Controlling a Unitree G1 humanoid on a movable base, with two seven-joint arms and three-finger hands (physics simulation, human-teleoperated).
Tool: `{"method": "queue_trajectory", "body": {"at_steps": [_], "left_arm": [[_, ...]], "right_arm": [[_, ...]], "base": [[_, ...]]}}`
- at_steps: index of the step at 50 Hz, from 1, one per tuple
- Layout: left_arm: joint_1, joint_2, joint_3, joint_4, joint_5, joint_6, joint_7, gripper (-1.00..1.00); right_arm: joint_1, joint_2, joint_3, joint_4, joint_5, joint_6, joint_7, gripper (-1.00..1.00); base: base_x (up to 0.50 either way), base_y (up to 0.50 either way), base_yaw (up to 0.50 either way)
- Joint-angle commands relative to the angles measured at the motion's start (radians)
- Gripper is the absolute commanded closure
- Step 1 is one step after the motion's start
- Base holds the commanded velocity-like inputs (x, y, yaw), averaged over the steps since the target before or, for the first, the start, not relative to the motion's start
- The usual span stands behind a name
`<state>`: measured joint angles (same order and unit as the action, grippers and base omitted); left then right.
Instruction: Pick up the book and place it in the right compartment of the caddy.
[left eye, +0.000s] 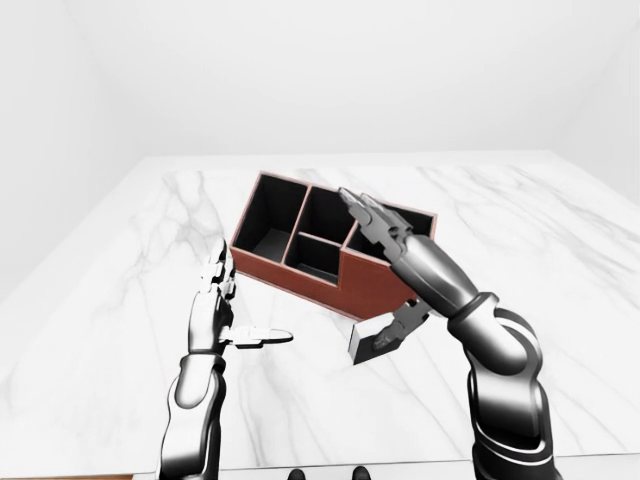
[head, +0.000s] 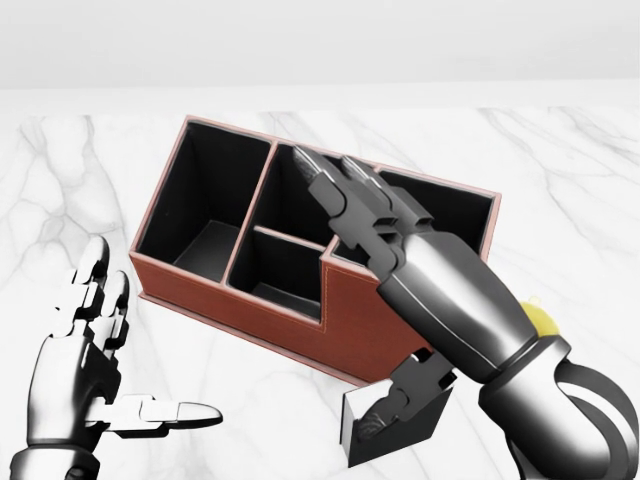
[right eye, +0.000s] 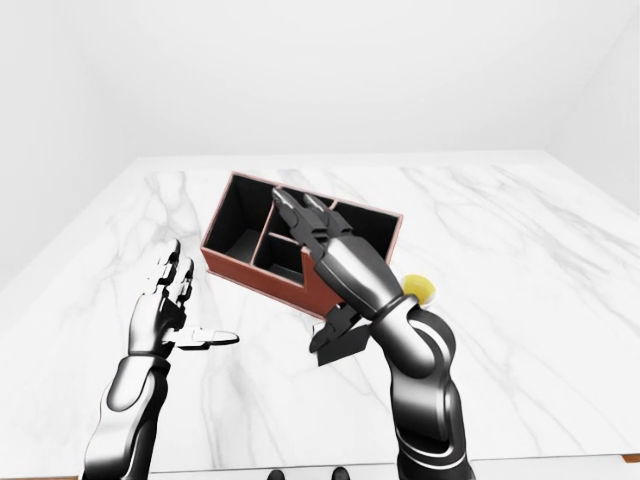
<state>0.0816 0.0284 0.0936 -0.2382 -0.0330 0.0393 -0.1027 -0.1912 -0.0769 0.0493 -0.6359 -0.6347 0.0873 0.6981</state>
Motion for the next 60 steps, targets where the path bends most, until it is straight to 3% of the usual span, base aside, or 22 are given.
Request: {"method": "queue_trajectory", "body": {"at_steps": [1,13,15,25,41,60], "left_arm": [[-0.005,0.001,0.002,0.013,-0.001,-0.008,-0.001,-1.0],[0.001,0.0,-0.002,0.016,0.002,-0.017,-0.002,-1.0],[0.002,-0.001,-0.003,0.018,0.002,-0.019,-0.002,-1.0],[0.005,-0.002,-0.008,0.024,0.003,-0.026,-0.001,-1.0],[0.017,-0.006,-0.013,0.02,0.006,-0.032,0.004,-1.0],[0.011,-0.007,-0.022,0.049,0.008,-0.048,0.011,-1.0]], "right_arm": [[0.036,0.012,0.035,-0.078,-0.056,0.0,0.0,-1.0],[0.102,0.032,0.08,-0.13,-0.159,0.0,0.0,-1.0],[0.118,0.034,0.087,-0.137,-0.176,0.0,0.0,-0.81],[0.188,0.037,0.111,-0.148,-0.217,0.0,0.0,-0.54],[0.256,0.034,0.158,-0.098,-0.281,0.0,0.0,-0.46],[0.253,0.046,0.192,-0.033,-0.406,0.0,0.0,-0.47]], "base": [[0.0,0.0,0.0],[0.0,0.0,0.0],[0.0,0.0,0.0],[0.0,0.0,0.0],[0.0,0.0,0.0],[0.0,0.0,0.0]]}}
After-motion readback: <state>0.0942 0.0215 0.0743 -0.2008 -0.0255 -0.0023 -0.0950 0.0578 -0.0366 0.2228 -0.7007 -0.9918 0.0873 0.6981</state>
